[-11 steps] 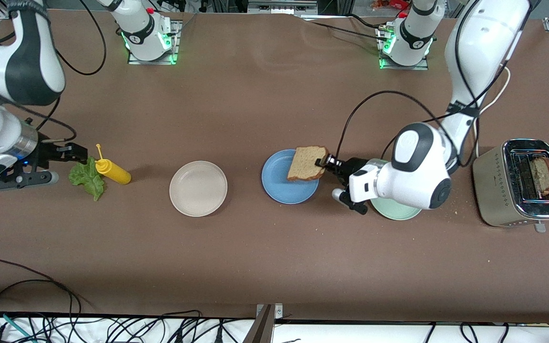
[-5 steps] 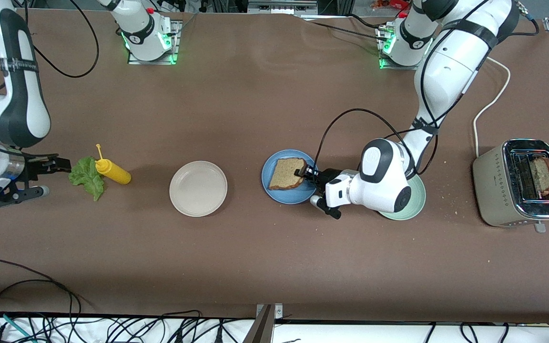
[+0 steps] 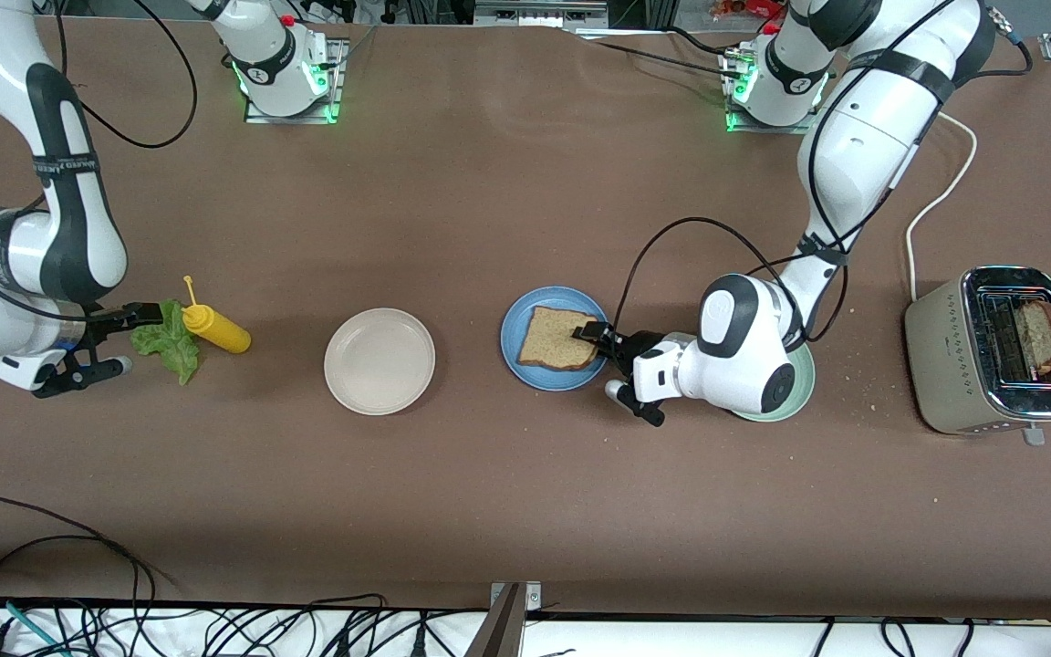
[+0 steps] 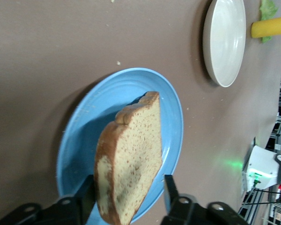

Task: Make sandwich in blue plate with both arms
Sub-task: 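Lower the bread onto the blue plate while the right gripper reaches lettuce, then grasp the lettuce leaf with the right gripper while the left arm withdraws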

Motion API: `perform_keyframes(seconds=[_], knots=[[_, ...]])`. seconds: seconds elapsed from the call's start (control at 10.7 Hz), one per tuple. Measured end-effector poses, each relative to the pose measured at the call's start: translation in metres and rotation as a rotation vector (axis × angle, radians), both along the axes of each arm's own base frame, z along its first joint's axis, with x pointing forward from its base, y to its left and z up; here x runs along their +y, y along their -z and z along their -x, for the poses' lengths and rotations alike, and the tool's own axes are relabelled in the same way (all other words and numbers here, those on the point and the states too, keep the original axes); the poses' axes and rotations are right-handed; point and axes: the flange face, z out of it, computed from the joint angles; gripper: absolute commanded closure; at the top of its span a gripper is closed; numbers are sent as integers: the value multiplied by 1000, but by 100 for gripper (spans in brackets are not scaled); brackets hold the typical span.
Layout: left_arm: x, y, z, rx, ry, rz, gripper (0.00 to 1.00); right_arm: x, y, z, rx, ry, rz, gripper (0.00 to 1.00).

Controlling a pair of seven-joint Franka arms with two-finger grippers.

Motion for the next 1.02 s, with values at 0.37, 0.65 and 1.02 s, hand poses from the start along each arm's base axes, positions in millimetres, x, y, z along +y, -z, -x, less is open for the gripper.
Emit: perform_keyframes(seconds=[0.37, 0.65, 1.02], knots=[[26, -11, -14, -75, 46, -91, 0, -10, 53, 7, 65, -9, -17, 0], [51, -64, -24, -124, 100, -250, 0, -9, 76, 10, 94, -14, -21, 0], [76, -205, -10, -209, 88, -589, 0, -13, 96, 6, 59, -19, -16, 20]])
